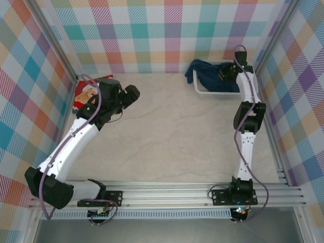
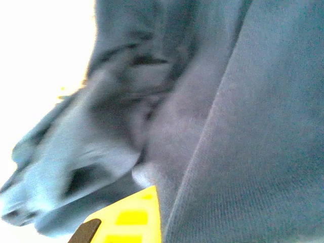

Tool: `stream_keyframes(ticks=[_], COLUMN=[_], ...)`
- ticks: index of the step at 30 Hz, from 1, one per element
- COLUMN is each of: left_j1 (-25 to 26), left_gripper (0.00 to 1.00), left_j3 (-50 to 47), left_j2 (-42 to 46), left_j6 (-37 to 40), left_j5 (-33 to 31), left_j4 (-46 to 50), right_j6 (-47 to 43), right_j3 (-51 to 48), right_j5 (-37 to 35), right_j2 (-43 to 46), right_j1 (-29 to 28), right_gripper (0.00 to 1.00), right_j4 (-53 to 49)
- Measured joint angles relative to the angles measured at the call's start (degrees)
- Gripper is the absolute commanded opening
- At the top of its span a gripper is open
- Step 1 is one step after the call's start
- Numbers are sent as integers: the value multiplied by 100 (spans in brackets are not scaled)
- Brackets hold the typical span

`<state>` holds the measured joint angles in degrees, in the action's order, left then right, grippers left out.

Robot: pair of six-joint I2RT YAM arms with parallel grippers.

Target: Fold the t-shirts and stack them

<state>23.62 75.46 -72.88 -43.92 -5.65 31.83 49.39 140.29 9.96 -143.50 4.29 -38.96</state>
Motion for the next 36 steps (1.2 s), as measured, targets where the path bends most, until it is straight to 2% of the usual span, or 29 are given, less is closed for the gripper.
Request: stream_keyframes(ticks=[5, 10, 13, 18, 22, 29, 36], left_j1=[0, 0, 0, 0, 0, 0, 0], left_gripper=[83, 83, 83, 83, 83, 83, 83], left_j3=[0, 2, 0, 0, 0, -81, -85], left_j2=[96, 57, 9, 11, 44, 109, 76], left_j6=[26, 48, 46, 48, 79, 87, 133], left_j5=[-46, 15, 94, 157, 173, 208, 210], left_j4=[15, -26, -44, -46, -46, -92, -168], right_j6=[520, 721, 765, 748, 492, -378, -1086], right_j3=[-717, -734, -1226, -3248, -3475, -1974, 603], right_j5=[455, 811, 730, 125, -197, -608, -667], right_j2=[1084, 1193, 1298, 2151, 2524, 2756, 2653], right_j1=[-24, -138, -323, -723, -960, -1182, -1513], right_gripper=[0, 0, 0, 0, 0, 0, 0], right_j4=[400, 647, 955, 1805, 1993, 1530, 304])
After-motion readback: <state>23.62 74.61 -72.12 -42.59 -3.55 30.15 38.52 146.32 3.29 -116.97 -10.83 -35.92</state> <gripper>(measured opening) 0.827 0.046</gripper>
